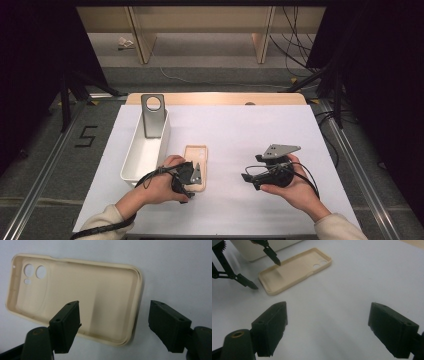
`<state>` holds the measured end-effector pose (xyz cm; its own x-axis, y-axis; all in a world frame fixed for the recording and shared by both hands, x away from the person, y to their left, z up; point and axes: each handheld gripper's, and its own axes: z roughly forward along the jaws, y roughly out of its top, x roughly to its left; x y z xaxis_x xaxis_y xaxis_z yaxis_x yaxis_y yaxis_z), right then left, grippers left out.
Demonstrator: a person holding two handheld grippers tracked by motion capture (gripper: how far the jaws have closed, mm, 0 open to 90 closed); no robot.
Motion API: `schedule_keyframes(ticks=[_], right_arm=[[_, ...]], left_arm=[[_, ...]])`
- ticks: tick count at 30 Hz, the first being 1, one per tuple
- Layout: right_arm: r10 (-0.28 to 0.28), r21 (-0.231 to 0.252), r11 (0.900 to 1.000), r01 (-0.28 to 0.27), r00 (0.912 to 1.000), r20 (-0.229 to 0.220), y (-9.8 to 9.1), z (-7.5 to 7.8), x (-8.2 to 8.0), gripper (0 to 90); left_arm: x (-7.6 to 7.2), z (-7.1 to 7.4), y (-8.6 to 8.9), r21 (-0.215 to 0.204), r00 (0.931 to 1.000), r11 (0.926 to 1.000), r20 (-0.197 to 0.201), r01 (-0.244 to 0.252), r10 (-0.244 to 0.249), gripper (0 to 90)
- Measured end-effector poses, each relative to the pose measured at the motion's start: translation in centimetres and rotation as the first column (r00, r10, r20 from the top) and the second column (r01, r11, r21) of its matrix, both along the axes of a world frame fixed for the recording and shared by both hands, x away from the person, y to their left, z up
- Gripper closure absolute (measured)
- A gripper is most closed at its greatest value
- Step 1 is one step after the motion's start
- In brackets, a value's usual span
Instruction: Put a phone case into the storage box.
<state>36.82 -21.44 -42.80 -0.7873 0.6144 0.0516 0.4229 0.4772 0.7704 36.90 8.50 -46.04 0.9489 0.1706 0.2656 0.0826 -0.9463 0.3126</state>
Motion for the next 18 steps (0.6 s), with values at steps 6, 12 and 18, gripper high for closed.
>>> schedule_keyframes(ticks=[6,12,18], right_arm=[[0.0,-0.001,1.0,0.0,1.0,0.0,0.01,0.01,-0.02,16.8],[0.002,-0.001,1.0,-0.002,1.0,0.001,0.0,0.02,-0.02,16.8],[0.002,-0.001,1.0,-0.002,1.0,0.001,-0.03,0.01,0.01,16.8]], left_arm=[[-0.02,-0.18,-0.54,0.023,0.9999,0.9997,0.0,0.013,-0.013,26.7],[0.11,-0.09,-0.84,0.04,0.9999,0.9991,-0.004,0.012,-0.012,28.1],[0.16,-0.06,-0.92,0.044,0.9994,0.9989,-0.031,0.015,-0.013,33.9]])
